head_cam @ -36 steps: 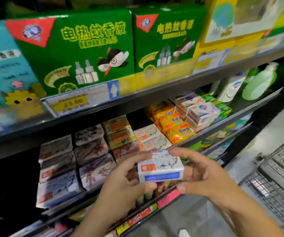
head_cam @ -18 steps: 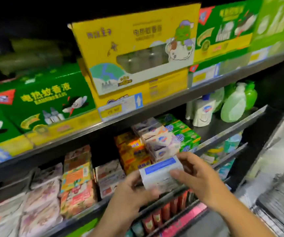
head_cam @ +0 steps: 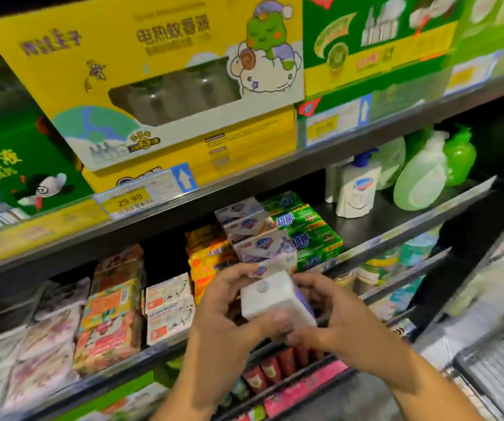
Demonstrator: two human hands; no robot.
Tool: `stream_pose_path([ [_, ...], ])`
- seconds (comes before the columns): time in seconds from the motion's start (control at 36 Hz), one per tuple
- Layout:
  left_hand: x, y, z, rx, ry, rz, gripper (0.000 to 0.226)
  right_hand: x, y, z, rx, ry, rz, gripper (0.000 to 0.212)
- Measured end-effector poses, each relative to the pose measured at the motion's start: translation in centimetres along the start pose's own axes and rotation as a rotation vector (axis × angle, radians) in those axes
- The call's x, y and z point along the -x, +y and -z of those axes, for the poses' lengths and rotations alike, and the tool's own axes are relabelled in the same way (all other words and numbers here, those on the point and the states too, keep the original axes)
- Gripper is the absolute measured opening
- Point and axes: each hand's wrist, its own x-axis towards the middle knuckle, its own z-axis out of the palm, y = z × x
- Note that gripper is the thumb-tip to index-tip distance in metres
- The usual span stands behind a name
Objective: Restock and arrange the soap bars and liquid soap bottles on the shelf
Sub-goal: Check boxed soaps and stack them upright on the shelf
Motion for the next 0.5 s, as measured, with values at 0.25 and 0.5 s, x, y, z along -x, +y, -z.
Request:
stream_pose_path([
  [0.25, -1.3, -0.4, -2.3, -0.089, -0.086, 0.023, 0.064, -0.1, 0.8, -1.5, -0.239, -0.037, -0.087, 0.067],
  [0.5, -3.0, -1.0, -4.0, -0.237, -0.191, -0.071, 0.058, 2.0, 1.6, 6.5, -0.340, 0.301, 0.030, 0.087],
])
